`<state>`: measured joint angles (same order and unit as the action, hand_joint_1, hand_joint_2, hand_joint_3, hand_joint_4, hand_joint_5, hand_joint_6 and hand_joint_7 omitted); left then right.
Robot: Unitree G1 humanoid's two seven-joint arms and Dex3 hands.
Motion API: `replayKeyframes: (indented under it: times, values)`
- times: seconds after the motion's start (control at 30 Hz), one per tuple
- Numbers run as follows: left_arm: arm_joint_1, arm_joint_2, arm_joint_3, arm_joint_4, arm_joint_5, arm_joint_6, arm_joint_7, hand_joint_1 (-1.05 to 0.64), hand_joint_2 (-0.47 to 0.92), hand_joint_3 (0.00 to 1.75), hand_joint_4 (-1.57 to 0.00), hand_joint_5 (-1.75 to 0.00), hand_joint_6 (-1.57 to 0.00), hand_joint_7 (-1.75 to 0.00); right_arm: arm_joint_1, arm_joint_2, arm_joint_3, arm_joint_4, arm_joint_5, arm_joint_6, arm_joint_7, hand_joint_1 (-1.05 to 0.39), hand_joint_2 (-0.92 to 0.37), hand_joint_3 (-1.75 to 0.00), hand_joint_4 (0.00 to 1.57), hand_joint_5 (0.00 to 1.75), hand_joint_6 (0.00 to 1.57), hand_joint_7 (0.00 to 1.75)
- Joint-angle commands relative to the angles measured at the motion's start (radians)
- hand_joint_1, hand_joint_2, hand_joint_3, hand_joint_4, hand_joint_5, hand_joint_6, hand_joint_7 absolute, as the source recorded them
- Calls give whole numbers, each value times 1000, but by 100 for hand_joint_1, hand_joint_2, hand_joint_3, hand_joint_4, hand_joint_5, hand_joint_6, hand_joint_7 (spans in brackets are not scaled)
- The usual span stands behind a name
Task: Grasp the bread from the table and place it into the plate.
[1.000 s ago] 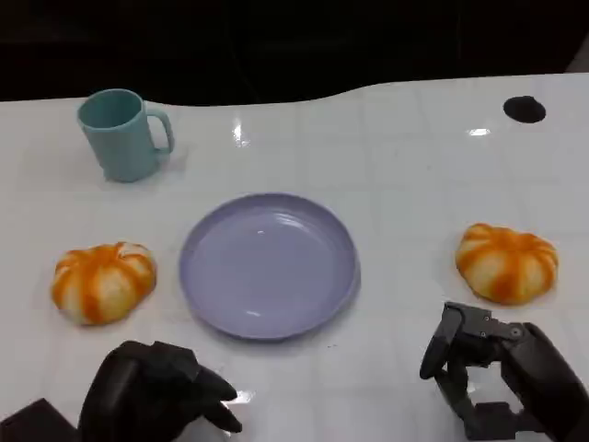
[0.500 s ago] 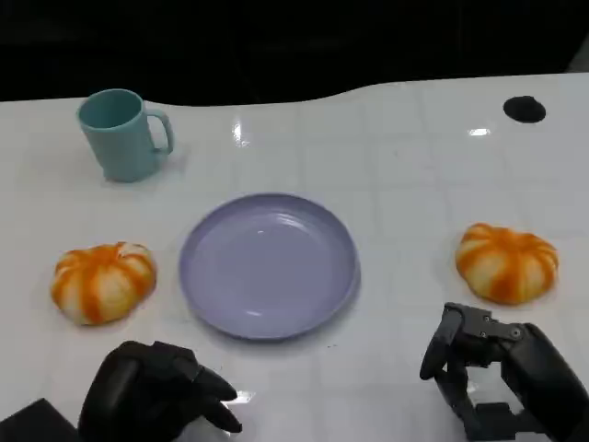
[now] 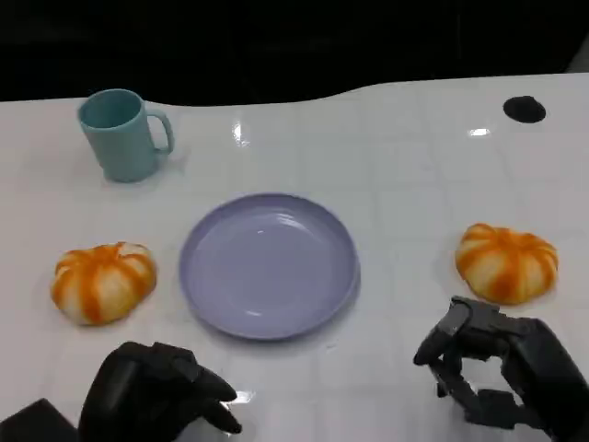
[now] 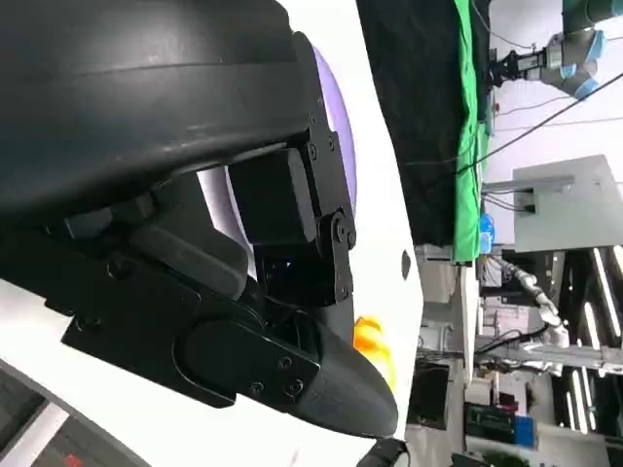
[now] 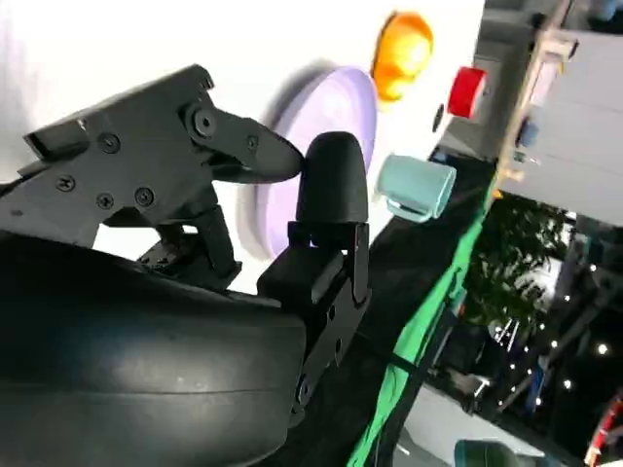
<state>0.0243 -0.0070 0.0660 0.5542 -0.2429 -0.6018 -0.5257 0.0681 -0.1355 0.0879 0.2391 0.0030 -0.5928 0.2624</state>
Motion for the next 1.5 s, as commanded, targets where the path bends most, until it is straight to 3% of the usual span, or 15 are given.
replayKeyframes:
  times: [0.03,0.13,0.23,0.3,0.37,0.5,0.67,0.8,1.03,1.33,1.5]
  values:
    - [-9,18,8,10,-4,-10,-6,-105,90,0,-150,-55,-157,-24,-23,-6,-20,-4,-7,-27,-18,-20,-79,-48,62,137,67,100]
    - [-13,17,8,12,-2,-7,-1,-105,90,0,-150,-55,-157,-24,-42,-14,-34,-9,-53,-42,-56,-23,-80,-40,56,129,63,86]
    - [-17,16,8,14,-3,-3,-1,-105,90,0,-150,-55,-157,-24,-60,-28,-43,-11,-103,-36,-94,-29,-80,-37,52,104,60,61]
    - [-19,17,8,18,0,-6,0,-105,90,0,-150,-55,-157,-24,-72,-38,-51,-18,-144,-29,-121,-30,-79,-37,50,98,59,54]
    - [-22,20,8,23,4,-9,0,-105,90,0,-150,-55,-157,-24,-85,-50,-62,-30,-191,-24,-152,-34,-81,-32,41,87,60,28]
    - [-28,17,9,31,-3,-9,-7,-105,90,0,-150,-55,-157,-24,-109,-87,-74,-61,-276,-16,-198,-32,-81,-29,29,77,56,15]
    - [-34,16,8,40,6,-13,2,-105,90,0,-150,-55,-157,-24,-137,-150,-73,-88,-395,8,-236,-32,-85,-16,20,77,51,5]
    - [-36,14,6,40,9,-11,6,-105,90,0,-150,-55,-157,-24,-143,-221,-72,-178,-591,118,-266,-45,-90,-6,2,70,41,0]
    - [-39,14,8,44,6,-7,2,-105,89,0,-150,-55,-157,-25,-143,-284,-36,-286,-829,299,-286,-52,-88,-1,0,52,32,0]
    - [-40,12,9,47,7,-12,4,-105,89,0,-150,-55,-157,-24,-188,-309,53,-294,-985,450,-268,-53,-84,-1,0,56,34,1]
    - [-39,11,8,46,5,-12,2,-105,89,0,-150,-55,-157,-24,-244,-305,129,-248,-1087,542,-259,-54,-82,0,0,61,37,2]
